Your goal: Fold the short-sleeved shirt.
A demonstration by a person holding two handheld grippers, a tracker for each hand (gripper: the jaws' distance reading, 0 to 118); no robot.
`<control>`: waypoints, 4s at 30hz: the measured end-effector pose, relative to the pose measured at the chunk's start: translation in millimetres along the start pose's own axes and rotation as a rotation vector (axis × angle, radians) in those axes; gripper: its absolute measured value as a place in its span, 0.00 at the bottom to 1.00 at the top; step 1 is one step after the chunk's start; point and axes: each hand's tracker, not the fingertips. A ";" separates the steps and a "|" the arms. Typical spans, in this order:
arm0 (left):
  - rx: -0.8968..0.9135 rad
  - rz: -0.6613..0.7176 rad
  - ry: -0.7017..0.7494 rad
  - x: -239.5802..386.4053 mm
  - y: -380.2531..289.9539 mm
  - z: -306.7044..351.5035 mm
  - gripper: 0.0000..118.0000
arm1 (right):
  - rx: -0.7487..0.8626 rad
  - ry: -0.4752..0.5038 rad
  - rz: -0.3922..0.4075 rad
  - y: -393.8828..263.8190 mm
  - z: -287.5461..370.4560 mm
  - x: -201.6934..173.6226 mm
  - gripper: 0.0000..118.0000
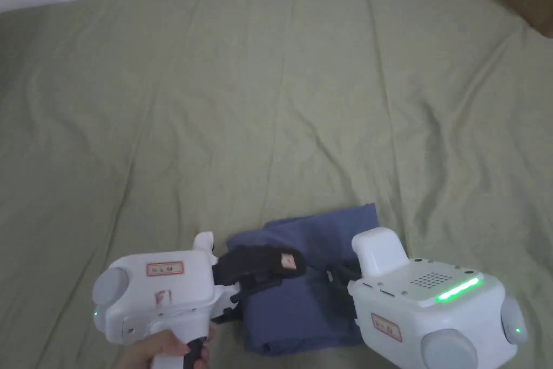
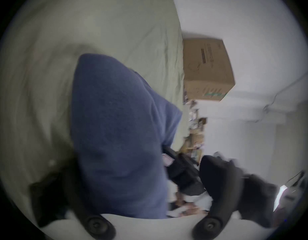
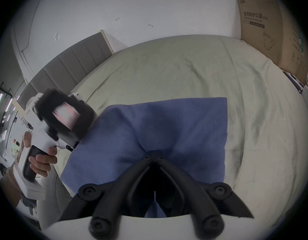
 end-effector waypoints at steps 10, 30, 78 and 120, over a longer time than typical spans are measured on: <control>0.078 -0.186 0.224 0.5 2.4 89.9 0.21 | 0.542 -0.239 0.027 29.3 102.3 -75.9 0.00; 0.289 -0.297 1.155 -120.4 78.7 366.7 0.26 | 0.506 -0.316 0.196 54.3 87.4 -156.0 0.00; 1.292 -0.827 0.886 225.5 -180.6 128.9 1.00 | 0.686 -0.324 0.100 82.4 217.0 -77.7 0.85; 1.223 -0.719 0.839 250.6 -192.1 134.3 1.00 | 0.670 -0.317 0.068 85.7 216.2 -78.2 1.00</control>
